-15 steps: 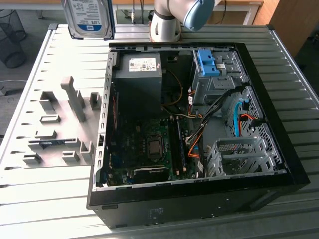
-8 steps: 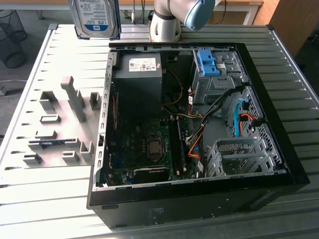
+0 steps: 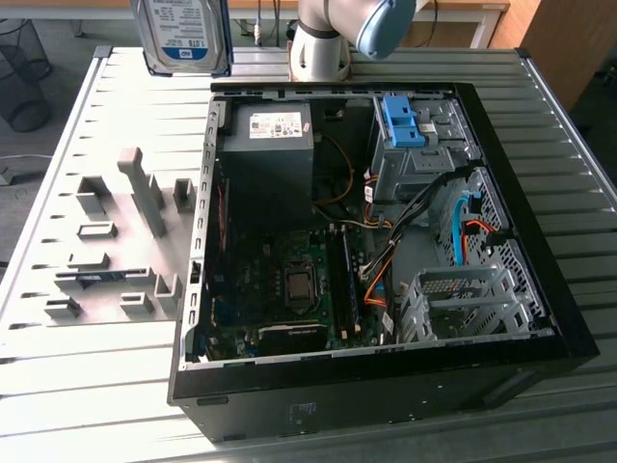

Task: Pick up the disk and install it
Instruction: 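Pick up the disk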

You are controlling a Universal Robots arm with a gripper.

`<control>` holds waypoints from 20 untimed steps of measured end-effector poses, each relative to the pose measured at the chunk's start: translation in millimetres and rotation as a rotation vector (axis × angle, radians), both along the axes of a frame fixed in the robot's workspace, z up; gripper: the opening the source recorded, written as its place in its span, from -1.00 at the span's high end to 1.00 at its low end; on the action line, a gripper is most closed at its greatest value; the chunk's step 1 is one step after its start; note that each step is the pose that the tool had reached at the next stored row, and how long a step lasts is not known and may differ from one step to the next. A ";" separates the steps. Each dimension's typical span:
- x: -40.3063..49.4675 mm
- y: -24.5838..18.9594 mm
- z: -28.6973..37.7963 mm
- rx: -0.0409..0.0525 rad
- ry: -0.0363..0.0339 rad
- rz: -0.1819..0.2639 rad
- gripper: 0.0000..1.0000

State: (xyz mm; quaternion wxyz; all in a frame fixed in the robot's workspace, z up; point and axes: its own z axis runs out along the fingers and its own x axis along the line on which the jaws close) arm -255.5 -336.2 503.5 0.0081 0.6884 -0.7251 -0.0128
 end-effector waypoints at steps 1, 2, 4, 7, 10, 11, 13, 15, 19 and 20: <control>-1.3 0.0 0.0 0.0000 -0.0030 0.000 0.27; -2.0 0.0 0.0 0.0003 -0.0052 0.000 0.27; -2.1 0.0 0.0 0.0003 -0.0057 0.000 0.27; -2.2 0.0 0.0 0.0003 -0.0057 0.000 0.27; -2.3 -0.2 0.0 0.0003 -0.0058 0.000 0.27; -2.3 -0.7 0.0 0.0003 -0.0057 0.000 0.27; -2.2 -3.3 0.0 0.0002 -0.0058 0.000 0.27; -2.2 -8.1 0.0 0.0000 -0.0057 0.000 0.27; -1.6 -19.9 0.0 -0.0012 -0.0058 0.000 0.27; -0.4 -21.3 -0.1 -0.0012 -0.0058 0.000 0.27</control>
